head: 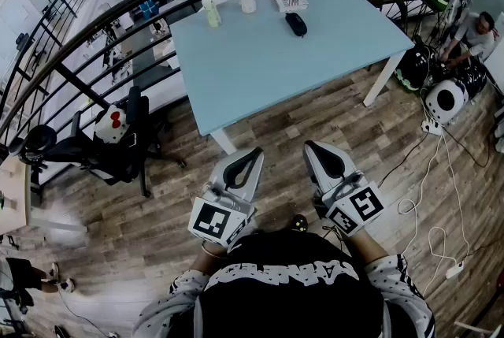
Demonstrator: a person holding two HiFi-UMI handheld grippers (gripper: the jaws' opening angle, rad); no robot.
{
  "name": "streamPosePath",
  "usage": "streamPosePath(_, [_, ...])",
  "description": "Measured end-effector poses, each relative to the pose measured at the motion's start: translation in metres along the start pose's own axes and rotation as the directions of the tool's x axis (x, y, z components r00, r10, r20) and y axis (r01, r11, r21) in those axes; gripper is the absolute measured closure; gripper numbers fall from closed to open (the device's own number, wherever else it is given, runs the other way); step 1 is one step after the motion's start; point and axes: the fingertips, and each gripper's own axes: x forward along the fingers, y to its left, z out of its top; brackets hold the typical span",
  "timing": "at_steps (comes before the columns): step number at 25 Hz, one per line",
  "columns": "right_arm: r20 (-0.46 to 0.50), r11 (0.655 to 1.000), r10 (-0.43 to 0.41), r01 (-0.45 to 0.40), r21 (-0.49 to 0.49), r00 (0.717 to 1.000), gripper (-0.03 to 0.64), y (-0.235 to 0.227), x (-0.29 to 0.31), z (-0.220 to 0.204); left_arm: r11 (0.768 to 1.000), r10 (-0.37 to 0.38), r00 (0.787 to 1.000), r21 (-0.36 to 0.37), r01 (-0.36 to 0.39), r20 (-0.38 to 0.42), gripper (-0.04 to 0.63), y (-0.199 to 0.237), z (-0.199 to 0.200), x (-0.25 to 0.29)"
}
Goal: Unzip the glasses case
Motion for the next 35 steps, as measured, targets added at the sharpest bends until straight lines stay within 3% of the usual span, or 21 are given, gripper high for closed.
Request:
streamPosePath(9, [0.044,0.999,0.001,-0.003,0.045,0.999,0.625,-0.018,0.001,0.001,0.999,0.035,0.999,-0.001,-0.035,-0.023,0.595,0.000,-0.009,0.007])
streamPosePath(23, [-0.020,0.992,0.130,-0.129,0.002,0.991,0.626,-0.038,0.015,-0.005,0.991,0.132,0.990,-0.017,-0.133,-0.047,0.595,0.002,-0.020,0.026])
streamPosePath(31, [-0.034,0.987,0.153,-0.151,0.045,0.988,0.626,-0.056,0.009,-0.012,0.989,0.145,0.988,-0.009,-0.146,-0.049,0.595,-0.015,-0.020,0.039])
streamPosePath(35, [-0.032,0.991,0.118,-0.115,0.065,0.993,0.629,-0.069,0.000,-0.009,0.991,0.135,0.990,-0.004,-0.136,-0.042,0.595,-0.022,-0.018,0.044])
